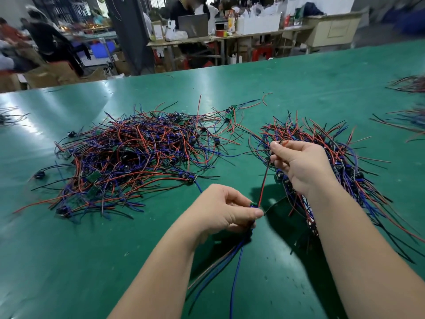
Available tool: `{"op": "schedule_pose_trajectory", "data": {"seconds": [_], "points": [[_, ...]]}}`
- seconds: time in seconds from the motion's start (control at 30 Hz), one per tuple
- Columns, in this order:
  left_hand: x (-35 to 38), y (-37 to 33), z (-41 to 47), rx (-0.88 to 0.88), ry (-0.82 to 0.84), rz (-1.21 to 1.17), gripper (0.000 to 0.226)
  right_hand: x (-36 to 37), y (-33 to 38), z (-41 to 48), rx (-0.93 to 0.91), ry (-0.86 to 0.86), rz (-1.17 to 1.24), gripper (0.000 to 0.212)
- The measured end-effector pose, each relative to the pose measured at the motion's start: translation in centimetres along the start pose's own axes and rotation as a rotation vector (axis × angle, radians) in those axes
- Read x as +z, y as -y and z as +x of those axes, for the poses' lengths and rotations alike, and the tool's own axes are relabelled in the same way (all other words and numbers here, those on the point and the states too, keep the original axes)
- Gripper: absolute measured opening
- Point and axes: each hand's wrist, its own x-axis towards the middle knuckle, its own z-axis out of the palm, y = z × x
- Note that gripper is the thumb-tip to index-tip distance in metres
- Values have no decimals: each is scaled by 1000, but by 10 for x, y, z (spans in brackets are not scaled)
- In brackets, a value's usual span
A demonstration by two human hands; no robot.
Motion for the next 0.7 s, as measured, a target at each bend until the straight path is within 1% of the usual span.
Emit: {"op": "schedule_pose_trajectory", "data": {"seconds": [0.1, 0.23, 0.37, 0.43, 0.5, 0.53, 0.57, 0.6, 0.63, 0.67, 0.7], "points": [[-2, -1, -1, -11, -3, 36, 25, 0, -4, 1, -53, -45, -93, 16], [-9, -2, -1, -8, -16, 49, 27, 1, -7, 1, -205, -66, -406, 21], [-14, -2, -2, 2, -23, 23, 25, -1, -3, -1, -345, -77, -689, 31], [-17, -2, -1, 4, -30, 16, 24, -1, -2, -4, -437, -125, -822, 38], [-19, -3, -1, 12, -42, 11, 21, -2, -1, -3, -502, -235, -818, 42], [-20, -4, -1, 23, -54, 3, 20, -2, -1, -1, -516, -297, -775, 39], [-21, -6, -2, 39, -73, -19, 19, -2, 0, 0, -510, -349, -725, 36], [-22, -7, -1, 63, -102, -64, 18, -1, 2, -1, -492, -383, -671, 38], [-24, -9, 0, 90, -141, -124, 19, -1, 3, -3, -480, -398, -619, 42], [-26, -10, 1, 115, -186, -188, 21, 1, 3, -5, -476, -381, -585, 42], [-28, -11, 2, 135, -232, -248, 26, 5, 3, -10, -484, -319, -574, 37]]}}
